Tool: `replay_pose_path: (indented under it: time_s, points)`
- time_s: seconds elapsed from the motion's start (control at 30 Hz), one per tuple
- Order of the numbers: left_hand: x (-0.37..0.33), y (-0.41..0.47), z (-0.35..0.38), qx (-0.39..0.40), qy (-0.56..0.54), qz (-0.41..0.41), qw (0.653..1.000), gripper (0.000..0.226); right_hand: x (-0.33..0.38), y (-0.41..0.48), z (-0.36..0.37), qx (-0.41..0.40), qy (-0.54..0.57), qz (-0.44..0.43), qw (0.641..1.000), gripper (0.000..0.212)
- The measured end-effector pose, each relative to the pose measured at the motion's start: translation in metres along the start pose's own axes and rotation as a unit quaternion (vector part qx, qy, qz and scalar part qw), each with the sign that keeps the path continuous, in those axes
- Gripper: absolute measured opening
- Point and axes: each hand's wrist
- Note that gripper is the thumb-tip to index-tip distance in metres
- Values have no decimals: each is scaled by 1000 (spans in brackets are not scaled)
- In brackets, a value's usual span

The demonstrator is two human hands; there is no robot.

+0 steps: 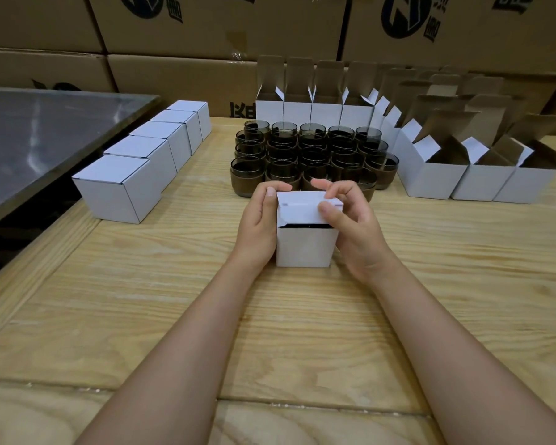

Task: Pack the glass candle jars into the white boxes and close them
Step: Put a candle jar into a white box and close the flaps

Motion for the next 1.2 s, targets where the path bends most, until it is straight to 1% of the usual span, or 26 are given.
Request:
replay_pose_path:
  time_s: [0.03,0.07,0.1,0.23,0.6,0.73,0.83,0.93,1.07,1.13,1.2]
  points:
    - [1,0,0,-5,4,-2,1000,26,-2,0,0,2,-6,-7,1000,26]
    - [1,0,0,-7,5,-5,1000,26,-3,0,-1,5,-8,-11,1000,15]
    - [2,0,0,-9,3,-9,1000,27,-4,0,-2,10,-12,-16,1000,12]
    - [2,0,0,-11,0,-16,1000,28,-3,0,-4,19,-36,-26,999,19]
    - [2,1,-1,-5,2,-16,1000,26,-3,1,-6,6,-46,-38,998,17]
    - [2,2,0,-10,-3,-20,1000,25,-5,2,-4,-13,-50,-49,997,8]
    - [2,2,-1,-11,-3,-20,1000,25,-6,2,-5,-5,-68,-64,996,6]
    - [2,2,-1,-10,-1,-24,1000,24,-6,1,-8,18,-100,-70,992,11]
    - [0,0,-1,-6,-19,-65,998,23,-8,2,-12,45,-115,-48,991,6]
    - [-4,0,0,-1,-45,-95,995,23,-8,4,-15,51,-80,-34,995,18]
    - [-9,-2,0,16,-77,-100,992,29,-8,5,-17,60,-50,-17,997,24]
Point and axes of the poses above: each hand's wrist, its own y-axis towards the middle knuckle, its own z-axis out of the palm, x = y × z, and after that the axes turned 1 degree about -z, right-handed
